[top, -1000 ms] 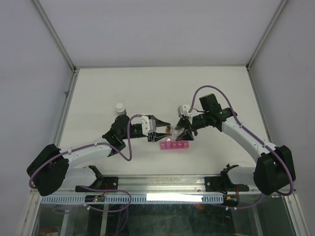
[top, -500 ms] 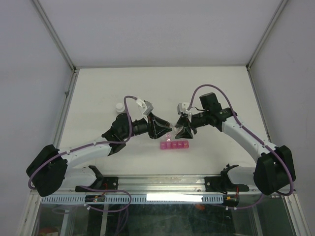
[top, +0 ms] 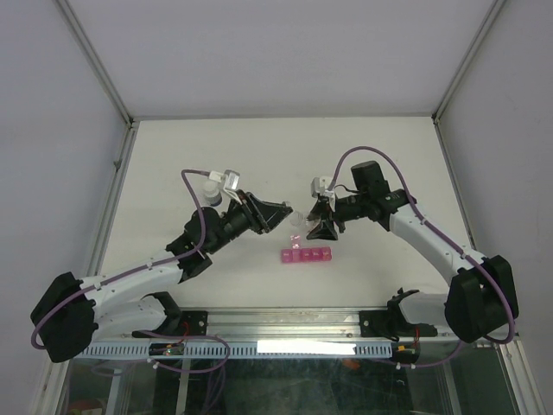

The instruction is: Sort the pills into containers

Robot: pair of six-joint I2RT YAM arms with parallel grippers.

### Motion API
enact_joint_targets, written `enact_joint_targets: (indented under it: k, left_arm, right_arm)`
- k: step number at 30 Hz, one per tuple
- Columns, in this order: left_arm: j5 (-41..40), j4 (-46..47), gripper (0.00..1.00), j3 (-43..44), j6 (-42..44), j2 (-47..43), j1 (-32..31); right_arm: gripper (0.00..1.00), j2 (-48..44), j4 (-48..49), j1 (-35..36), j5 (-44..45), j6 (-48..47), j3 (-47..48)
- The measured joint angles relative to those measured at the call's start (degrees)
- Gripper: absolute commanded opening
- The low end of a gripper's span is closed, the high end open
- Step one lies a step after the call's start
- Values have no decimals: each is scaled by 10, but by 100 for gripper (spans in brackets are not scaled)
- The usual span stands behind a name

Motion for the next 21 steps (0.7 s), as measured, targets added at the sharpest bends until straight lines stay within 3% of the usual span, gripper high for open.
enact_joint_targets:
  k: [7,11,14,17,19,21]
  left_arm:
    - [-50,-24,0,-16,-34,-32,0]
    - [-104,-76,0,-50,-29,-59,0]
    - [-153,-132,0,-84,-29,-77,0]
    - [-196,-194,0,-115,-29,-93,4]
    - [-219,-227,0,-126,-30,-101,8]
    - [-243,-254,0,-131,-31,-107,16]
  right_arm:
    - [0,0,-3,-9,-9,2,0]
    - [0,-13,-2,-54,-48,32,0]
    - [0,-62,76,-99,-41,144,-6]
    - [0,-126,199,-125,56,313,-4]
    - [0,-128,248,-147,96,430,42]
    - [0,-100,327,-166,77,555,100]
